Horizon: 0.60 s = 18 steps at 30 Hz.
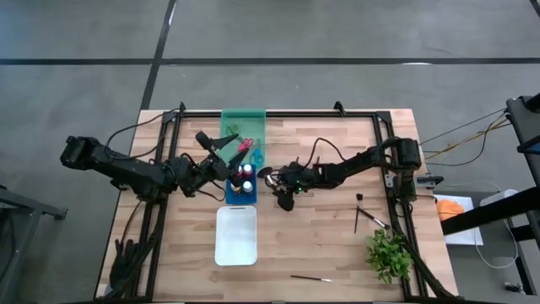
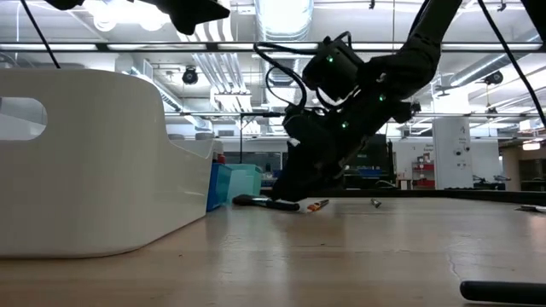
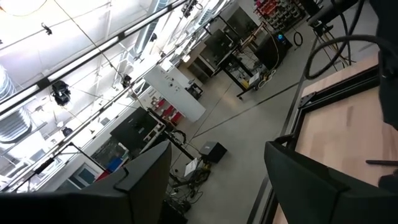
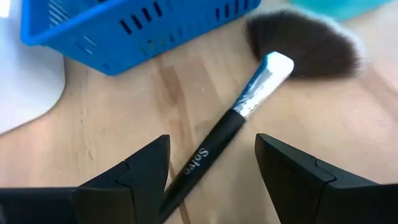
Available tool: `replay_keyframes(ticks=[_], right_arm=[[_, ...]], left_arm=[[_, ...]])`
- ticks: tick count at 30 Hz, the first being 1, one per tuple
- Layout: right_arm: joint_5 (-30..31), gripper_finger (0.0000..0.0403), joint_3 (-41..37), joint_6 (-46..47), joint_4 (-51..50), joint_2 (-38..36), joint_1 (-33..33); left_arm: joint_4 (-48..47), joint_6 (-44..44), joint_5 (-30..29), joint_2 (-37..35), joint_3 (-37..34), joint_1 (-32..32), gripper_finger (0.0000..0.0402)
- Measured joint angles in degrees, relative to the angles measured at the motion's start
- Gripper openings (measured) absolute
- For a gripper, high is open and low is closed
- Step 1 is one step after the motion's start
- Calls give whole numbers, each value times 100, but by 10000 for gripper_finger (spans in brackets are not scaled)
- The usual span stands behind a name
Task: Pick & Place Paint Supplies
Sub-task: Put the black highlighter brush into the white bin
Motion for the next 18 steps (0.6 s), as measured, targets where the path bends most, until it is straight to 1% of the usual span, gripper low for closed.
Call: replay_keyframes(ticks=[5, 8, 11, 14, 18], right_arm=[[16, 233, 251, -56, -18, 310, 2], [129, 233, 570, -260, -478, 455, 4], [672, 233, 896, -540, -1373, 460, 25], [1175, 233, 1072, -611, -2090, 391, 29], [1694, 233, 1113, -758, -2454, 251, 4]], left_arm=[[15, -23, 30, 0, 1, 0, 267], [13, -42, 44, 0, 1, 0, 267], [11, -43, 44, 0, 1, 1, 267], [1, -61, 44, 0, 1, 0, 267], [-2, -61, 44, 0, 1, 0, 267]])
